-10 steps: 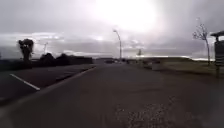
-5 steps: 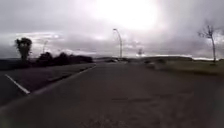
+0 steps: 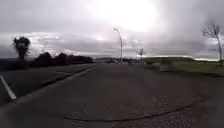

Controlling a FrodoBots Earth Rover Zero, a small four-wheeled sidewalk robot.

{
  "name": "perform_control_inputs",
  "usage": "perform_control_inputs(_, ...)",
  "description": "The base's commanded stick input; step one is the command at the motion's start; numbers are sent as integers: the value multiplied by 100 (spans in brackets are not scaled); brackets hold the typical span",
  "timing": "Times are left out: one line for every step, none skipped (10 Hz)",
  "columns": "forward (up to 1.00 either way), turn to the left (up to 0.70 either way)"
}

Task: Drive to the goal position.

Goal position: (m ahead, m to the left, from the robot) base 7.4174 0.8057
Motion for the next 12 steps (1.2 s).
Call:
perform_control_inputs(100,0)
perform_control_inputs(100,0)
perform_control_inputs(100,0)
perform_control_inputs(100,0)
perform_control_inputs(100,0)
perform_control_inputs(100,0)
perform_control_inputs(100,0)
perform_control_inputs(100,0)
perform_control_inputs(100,0)
perform_control_inputs(100,0)
perform_control_inputs(100,0)
perform_control_inputs(100,0)
